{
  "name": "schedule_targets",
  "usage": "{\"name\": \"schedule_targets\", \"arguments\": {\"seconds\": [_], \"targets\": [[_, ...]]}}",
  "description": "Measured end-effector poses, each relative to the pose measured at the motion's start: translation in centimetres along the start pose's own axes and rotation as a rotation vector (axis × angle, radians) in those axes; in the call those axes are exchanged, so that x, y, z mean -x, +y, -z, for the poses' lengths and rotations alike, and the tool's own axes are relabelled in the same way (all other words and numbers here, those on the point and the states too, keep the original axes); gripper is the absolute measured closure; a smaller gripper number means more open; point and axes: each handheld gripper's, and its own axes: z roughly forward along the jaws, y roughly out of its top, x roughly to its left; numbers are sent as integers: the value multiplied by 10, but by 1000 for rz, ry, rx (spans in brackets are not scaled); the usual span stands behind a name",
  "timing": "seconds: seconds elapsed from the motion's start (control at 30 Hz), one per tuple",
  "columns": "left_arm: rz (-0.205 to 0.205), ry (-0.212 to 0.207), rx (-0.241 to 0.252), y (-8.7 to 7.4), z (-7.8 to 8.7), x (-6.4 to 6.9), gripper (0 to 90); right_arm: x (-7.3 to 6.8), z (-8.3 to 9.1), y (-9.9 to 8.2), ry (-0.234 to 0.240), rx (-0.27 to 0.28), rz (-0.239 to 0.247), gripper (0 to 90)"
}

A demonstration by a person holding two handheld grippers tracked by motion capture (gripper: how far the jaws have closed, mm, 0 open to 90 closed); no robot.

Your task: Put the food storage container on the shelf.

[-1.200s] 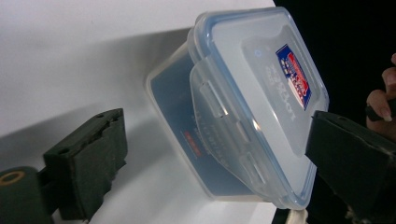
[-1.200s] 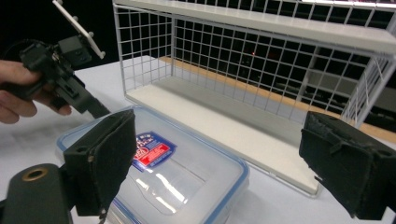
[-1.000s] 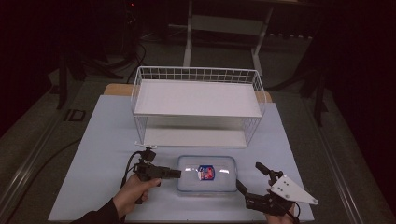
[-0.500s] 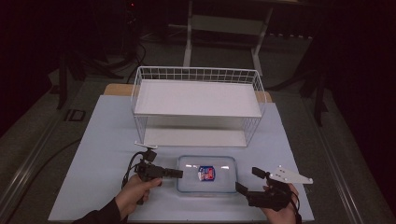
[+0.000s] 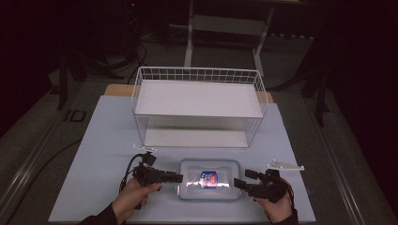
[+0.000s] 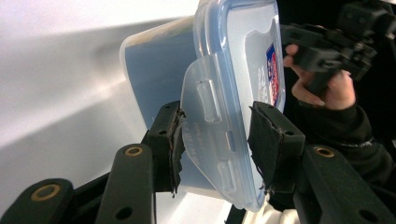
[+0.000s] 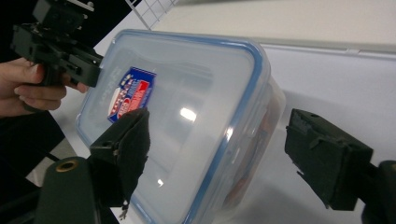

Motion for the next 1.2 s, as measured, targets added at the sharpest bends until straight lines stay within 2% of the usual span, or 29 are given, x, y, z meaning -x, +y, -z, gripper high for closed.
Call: {"name": "schedule_targets", "arguments": {"seconds": [0.23, 0.33, 0.53, 0.73, 0.83, 1.07, 1.2], "targets": [[-37, 2, 2, -4, 1, 5, 568, 8, -5, -3, 56, -54, -71, 360], [-48, 0, 1, -5, 2, 7, 575, 11, -7, -5, 98, -65, -106, 426], [-62, 4, 5, -8, 2, 10, 579, 16, -3, -6, 143, -79, -150, 471], [-60, 24, 14, -11, 3, 14, 581, 14, -2, -5, 141, -103, -146, 488], [-58, 43, 21, -13, 3, 19, 581, 13, 0, -5, 141, -102, -153, 494], [-67, 76, 33, -18, 6, 27, 579, 6, 2, -5, 125, -98, -129, 498], [-84, 86, 46, -14, 11, 30, 578, 2, 2, 0, 122, -81, -115, 498]]}}
